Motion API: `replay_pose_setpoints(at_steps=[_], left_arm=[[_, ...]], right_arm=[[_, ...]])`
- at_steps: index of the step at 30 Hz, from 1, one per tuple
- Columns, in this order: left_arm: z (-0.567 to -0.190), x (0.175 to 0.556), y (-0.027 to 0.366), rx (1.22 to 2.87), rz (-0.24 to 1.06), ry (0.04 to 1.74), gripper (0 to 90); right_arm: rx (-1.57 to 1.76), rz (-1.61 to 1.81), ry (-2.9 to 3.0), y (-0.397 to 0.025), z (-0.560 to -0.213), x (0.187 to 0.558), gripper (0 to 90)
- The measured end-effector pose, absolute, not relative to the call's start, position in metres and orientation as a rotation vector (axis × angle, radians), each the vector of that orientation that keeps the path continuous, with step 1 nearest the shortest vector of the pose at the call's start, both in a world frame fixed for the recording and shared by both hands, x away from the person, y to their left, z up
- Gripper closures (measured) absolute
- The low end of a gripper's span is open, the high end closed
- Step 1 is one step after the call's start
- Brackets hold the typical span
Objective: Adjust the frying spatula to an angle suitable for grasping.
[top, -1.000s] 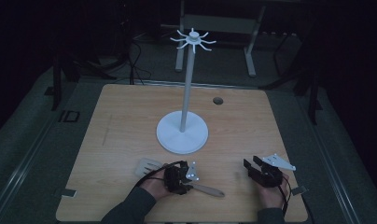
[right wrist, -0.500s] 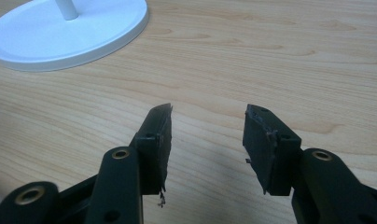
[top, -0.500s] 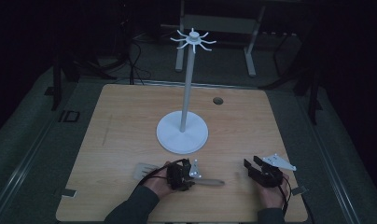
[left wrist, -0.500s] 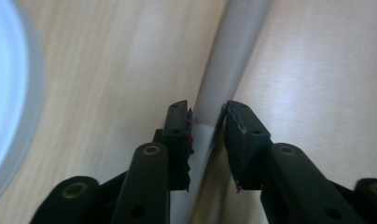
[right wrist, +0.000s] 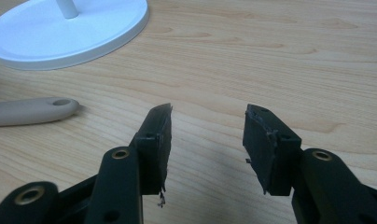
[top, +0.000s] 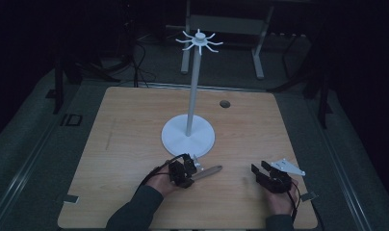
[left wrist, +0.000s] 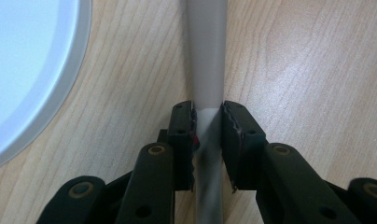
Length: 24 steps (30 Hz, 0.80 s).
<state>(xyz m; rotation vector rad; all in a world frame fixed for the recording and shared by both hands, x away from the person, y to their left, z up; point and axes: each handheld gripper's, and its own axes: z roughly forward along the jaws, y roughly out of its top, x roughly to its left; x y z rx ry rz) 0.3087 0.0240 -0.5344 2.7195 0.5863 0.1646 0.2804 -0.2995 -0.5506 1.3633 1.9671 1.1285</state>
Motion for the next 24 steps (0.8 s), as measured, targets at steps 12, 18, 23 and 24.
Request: replay_pose_setpoints(at_steps=[12, 18, 23, 24], left_arm=[[-0.531, 0.316, 0.023, 2.71, 0.191, 0.693, 75.4], [-0.525, 0.323, 0.044, 2.672, 0.297, 0.86, 75.4], [-0.528, 0.328, 0.055, 2.636, 0.289, 0.948, 75.3], [-0.528, 0.328, 0.055, 2.639, 0.293, 0.943, 75.2]], right_arm=[[1.367, 1.13, 1.963, -0.301, -0.55, 0.28, 51.6], [1.369, 1.13, 1.962, -0.301, -0.551, 0.281, 51.6], [1.366, 1.129, 1.963, -0.3, -0.551, 0.28, 51.6], [1.367, 1.128, 1.964, -0.3, -0.551, 0.28, 51.6]])
